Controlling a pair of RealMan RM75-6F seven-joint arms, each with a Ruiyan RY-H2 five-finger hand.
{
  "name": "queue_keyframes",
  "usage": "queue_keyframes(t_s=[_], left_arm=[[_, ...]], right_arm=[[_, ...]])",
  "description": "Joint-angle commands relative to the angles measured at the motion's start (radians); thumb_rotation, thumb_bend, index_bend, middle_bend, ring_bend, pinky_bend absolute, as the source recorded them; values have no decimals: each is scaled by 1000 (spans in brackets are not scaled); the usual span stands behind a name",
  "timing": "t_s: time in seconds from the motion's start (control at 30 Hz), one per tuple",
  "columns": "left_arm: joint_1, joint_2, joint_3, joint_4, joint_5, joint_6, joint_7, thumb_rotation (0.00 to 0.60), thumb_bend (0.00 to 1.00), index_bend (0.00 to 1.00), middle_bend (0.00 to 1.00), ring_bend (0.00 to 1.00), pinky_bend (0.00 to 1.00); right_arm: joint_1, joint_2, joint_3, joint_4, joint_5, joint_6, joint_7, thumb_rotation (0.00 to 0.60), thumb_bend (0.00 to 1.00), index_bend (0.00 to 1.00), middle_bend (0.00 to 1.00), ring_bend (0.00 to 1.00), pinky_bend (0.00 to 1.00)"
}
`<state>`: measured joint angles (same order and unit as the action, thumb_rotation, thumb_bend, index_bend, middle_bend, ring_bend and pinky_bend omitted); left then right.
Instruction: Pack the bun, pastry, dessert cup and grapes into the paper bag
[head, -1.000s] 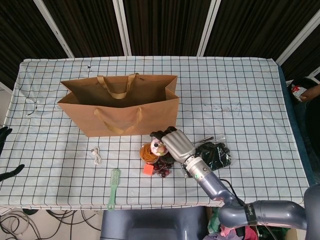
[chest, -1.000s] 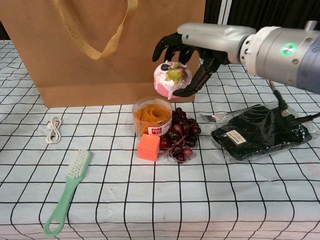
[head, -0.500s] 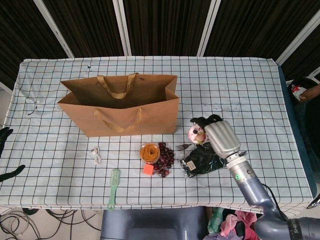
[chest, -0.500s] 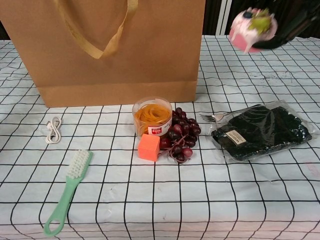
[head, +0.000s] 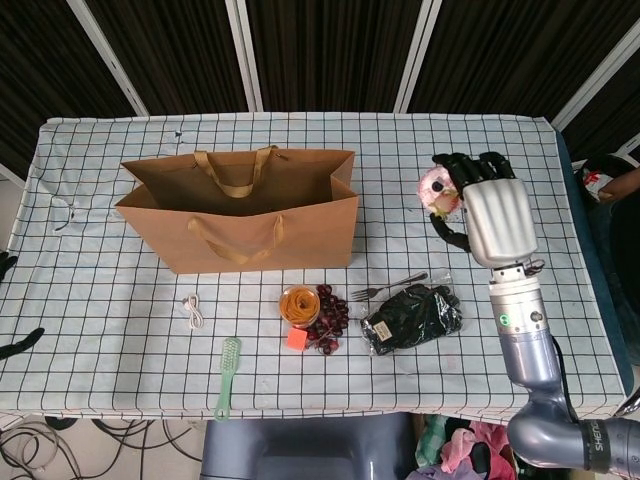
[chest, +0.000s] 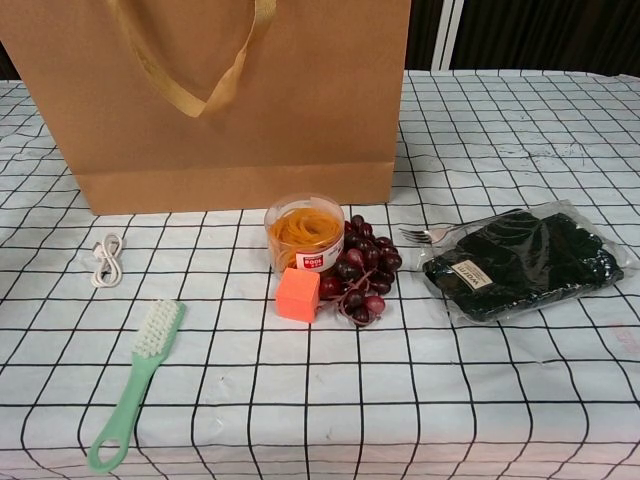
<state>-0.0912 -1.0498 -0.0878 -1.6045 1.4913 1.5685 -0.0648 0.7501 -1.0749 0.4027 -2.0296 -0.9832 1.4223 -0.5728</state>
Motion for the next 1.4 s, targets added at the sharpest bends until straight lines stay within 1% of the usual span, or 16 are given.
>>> queue_keyframes(t_s=[0.03, 0.17, 0.27, 0.37, 0.47, 0.57, 0.8, 0.97, 1.07, 1.13, 1.23, 1.4], left_arm=[[0, -1, 0, -1, 0, -1, 2, 600, 27, 108, 68, 0, 50], [-1, -1, 0, -1, 0, -6, 4, 600, 27, 108, 68, 0, 50], [0, 0, -1, -2, 0, -5, 3, 600, 27, 108, 68, 0, 50], [0, 0, -2, -2, 1, -5, 3, 600, 27, 108, 68, 0, 50], [-1, 0, -2, -2, 0, -8, 3, 600, 27, 108, 68, 0, 50], [-2, 0, -1, -2, 0, -13, 3, 600, 27, 108, 68, 0, 50], [-1, 4, -1, -3, 3, -11, -6, 600, 27, 108, 68, 0, 50], [1, 6, -1, -4, 7, -9, -11, 600, 27, 108, 68, 0, 50], [2, 8, -1, -3, 9, -7, -15, 600, 27, 108, 68, 0, 50], [1, 7, -2, -1, 7, -8, -16, 600, 27, 108, 68, 0, 50], [0, 7, -3, -2, 3, -13, -15, 600, 27, 108, 68, 0, 50], [0, 6, -3, -5, 3, -12, -8, 600, 27, 108, 68, 0, 50]], right_arm=[[63, -25, 52, 23, 32, -48, -16, 600, 292, 272, 338, 402, 233], [137, -66, 95, 64, 89, -115, -5, 600, 290, 280, 337, 402, 233], [190, -108, 123, 116, 109, -156, 26, 600, 291, 293, 340, 406, 233], [231, -157, 139, 159, 119, -170, 53, 600, 290, 301, 349, 411, 233], [268, -203, 151, 193, 139, -209, 100, 600, 289, 305, 353, 414, 233], [296, -238, 147, 232, 150, -236, 115, 600, 289, 305, 354, 414, 233], [348, -317, 110, 314, 152, -268, 107, 600, 288, 305, 355, 414, 233], [375, -367, 104, 366, 156, -276, 120, 600, 276, 303, 346, 410, 233], [379, -376, 97, 379, 156, -281, 118, 600, 235, 255, 288, 363, 233], [380, -375, 93, 379, 161, -287, 114, 600, 187, 189, 211, 301, 232], [380, -366, 91, 373, 179, -295, 105, 600, 134, 136, 120, 241, 227], [375, -346, 92, 356, 194, -299, 101, 600, 107, 108, 78, 226, 225]])
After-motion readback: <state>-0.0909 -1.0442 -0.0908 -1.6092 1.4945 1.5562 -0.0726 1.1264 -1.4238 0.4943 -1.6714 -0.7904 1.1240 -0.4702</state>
